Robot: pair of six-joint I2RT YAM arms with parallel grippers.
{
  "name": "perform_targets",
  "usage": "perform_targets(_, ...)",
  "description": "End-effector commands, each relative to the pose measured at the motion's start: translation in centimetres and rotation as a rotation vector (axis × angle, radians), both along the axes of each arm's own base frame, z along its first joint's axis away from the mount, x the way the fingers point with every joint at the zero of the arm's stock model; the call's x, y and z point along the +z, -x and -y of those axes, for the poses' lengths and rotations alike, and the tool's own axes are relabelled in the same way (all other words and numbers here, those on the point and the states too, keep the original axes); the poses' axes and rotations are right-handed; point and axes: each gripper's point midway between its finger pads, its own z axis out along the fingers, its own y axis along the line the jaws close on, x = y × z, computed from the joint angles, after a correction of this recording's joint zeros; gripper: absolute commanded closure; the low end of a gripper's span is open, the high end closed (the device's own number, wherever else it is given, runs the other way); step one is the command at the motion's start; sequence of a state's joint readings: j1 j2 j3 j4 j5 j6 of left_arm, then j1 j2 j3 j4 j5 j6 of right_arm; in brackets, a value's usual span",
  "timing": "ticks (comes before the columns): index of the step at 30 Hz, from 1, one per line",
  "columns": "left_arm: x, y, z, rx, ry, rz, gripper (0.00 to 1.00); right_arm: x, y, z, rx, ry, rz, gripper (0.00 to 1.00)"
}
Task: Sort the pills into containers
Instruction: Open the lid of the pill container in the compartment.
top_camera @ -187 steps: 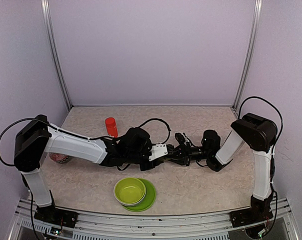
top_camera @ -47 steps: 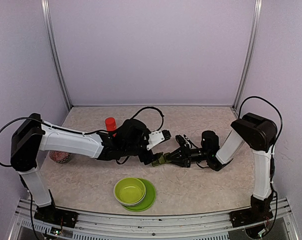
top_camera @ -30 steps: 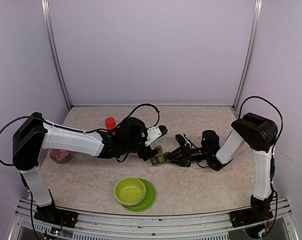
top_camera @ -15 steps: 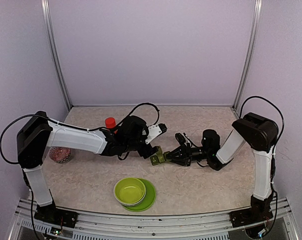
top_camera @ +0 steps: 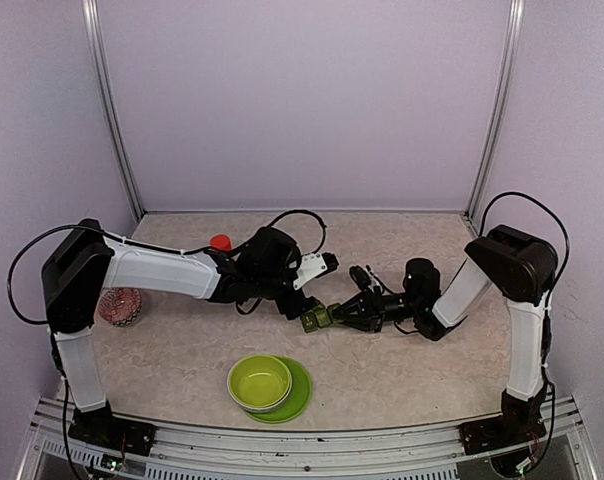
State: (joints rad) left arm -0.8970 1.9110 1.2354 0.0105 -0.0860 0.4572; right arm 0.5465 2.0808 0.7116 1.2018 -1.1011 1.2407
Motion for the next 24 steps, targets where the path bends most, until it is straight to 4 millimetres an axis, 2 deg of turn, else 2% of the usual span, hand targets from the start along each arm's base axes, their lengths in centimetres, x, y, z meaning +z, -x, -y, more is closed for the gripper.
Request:
perform_targets(1, -0.8, 1.2, 0.9, -0.098, -0.014, -0.062, 0.16, 2.2, 0.2, -0.1, 0.029, -0.044, 0.084, 0.92)
perform_targets(5, -1.0, 1.5, 1.0, -0.118, -0.016, -0.078, 0.16, 2.3, 0.1, -0.2, 0.03, -0.042, 0.088, 0.92)
perform_targets(8, -0.4, 0.7, 0.6, -0.073, 0.002, -0.059, 0.16, 2.1, 0.1, -0.2, 0.028, -0.037, 0.085, 0.92)
perform_targets(11, 1.5, -1.6, -0.5, 0.06, 0.055, -0.011, 0.15, 1.9, 0.0, -0.2, 0.022, -0.032, 0.076, 0.92)
perform_targets(15, 4.2, -3.5, -2.3, 0.181, 0.125, 0.04, 0.12, 1.6, -0.3, -0.2, 0.007, -0.019, 0.063, 0.92)
perform_targets(18, 5.8, -4.3, -3.7, 0.273, 0.156, 0.083, 0.09, 1.2, -0.9, -0.4, -0.011, -0.005, 0.049, 0.92)
perform_targets(24, 7.4, -4.8, -6.2, 0.426, 0.22, 0.115, 0.01, 1.0, -2.6, -0.9, -0.063, 0.015, 0.032, 0.92)
